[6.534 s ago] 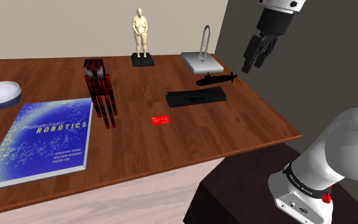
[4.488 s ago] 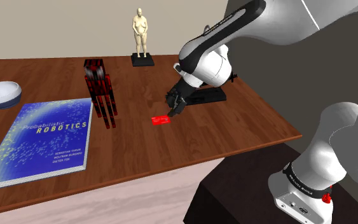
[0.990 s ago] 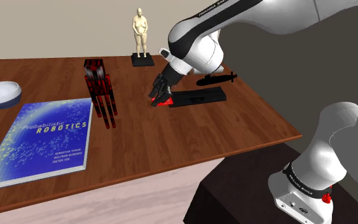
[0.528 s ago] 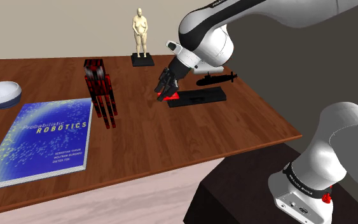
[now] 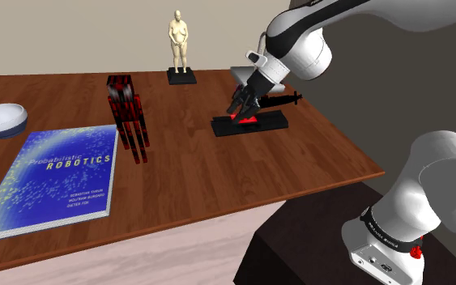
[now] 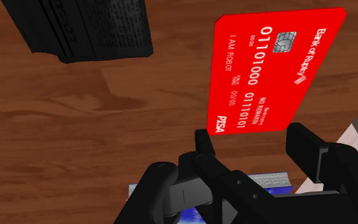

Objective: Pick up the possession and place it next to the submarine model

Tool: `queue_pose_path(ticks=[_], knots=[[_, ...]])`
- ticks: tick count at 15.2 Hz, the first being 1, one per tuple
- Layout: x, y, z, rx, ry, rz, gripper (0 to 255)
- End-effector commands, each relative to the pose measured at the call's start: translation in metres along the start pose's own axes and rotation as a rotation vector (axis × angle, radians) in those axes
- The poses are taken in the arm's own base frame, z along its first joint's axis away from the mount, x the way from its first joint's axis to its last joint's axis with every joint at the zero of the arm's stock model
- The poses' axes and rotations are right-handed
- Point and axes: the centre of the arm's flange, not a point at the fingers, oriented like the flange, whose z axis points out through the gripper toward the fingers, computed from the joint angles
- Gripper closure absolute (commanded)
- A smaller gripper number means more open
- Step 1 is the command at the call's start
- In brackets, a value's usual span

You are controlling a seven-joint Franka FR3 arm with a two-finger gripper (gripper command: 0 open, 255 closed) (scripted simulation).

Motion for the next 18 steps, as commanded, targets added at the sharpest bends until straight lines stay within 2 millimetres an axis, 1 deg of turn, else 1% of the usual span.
queue_pose_path(ticks=[1, 18], knots=[[-0.023, 0.001, -0.015, 0.001, 0.0, -0.002, 255], [-0.21, 0.009, -0.139, 0.001, 0.0, -0.002, 255]])
